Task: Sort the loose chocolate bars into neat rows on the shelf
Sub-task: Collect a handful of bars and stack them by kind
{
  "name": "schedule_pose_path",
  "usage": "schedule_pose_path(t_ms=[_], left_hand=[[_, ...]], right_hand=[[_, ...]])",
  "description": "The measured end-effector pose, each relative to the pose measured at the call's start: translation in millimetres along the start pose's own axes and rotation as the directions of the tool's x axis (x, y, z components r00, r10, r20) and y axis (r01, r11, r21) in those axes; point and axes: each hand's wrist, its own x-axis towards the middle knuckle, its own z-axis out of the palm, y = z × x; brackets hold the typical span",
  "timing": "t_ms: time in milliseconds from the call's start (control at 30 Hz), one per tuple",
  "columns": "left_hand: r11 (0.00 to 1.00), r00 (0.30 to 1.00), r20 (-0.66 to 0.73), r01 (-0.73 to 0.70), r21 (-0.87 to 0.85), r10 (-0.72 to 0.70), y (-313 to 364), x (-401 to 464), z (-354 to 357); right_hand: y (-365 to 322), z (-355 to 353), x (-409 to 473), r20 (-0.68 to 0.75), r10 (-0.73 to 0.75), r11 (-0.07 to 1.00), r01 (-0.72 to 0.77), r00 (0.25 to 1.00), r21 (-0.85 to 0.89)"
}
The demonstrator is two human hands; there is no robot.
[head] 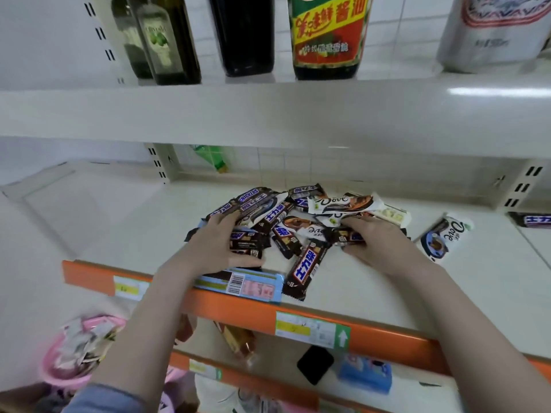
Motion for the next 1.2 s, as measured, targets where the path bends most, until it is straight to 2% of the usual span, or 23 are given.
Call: schedule_pose_path(t_ms=[133,300,467,733,933,1000,1200], left_hand=[[0.997,0.997,0.075,0.025,0.078,-0.031,-10.0,5.1,-9.3],[0.990,0.999,0.026,0.026,0.138,-0.029,-4.9,9.9,-8.5],[0.933,0.996,0.019,0.073,0.354,-0.085,0.5,9.5,-7.8],[0.974,0.995,0.090,0.012,0.225,-0.033,8.1,3.4,-10.1],[0.957,0.974,0.225,-0.037,0.288,-0.030,19.5,7.2,-18.7],[0.968,0.967,0.253,-0.023,0.249,-0.042,19.2,9.1,-19.1],[0.944,0.978,0.210,-0.065,0.322,-0.005,14.9,13.1,-13.9]], right_hand=[[4.4,0.5,-1.0,0.022,0.022,1.000,-0.022,1.000,-0.016],[6.5,-3.2,-2.7,0.056,0.000,0.999,0.003,0.998,-0.052],[-0.5,-7.2,-4.5,0.005,-0.044,0.996,0.044,0.999,-0.083],[-16.0,-0.7,-8.8,-0.111,-0.057,0.995,0.048,0.992,-0.085],[-17.8,3.1,-11.6,-0.133,-0.074,0.994,0.063,0.988,-0.086],[-18.7,4.0,-12.3,-0.137,-0.081,0.994,0.070,0.987,-0.084],[-20.5,5.7,-13.8,-0.157,-0.068,0.996,0.059,0.985,-0.059]])
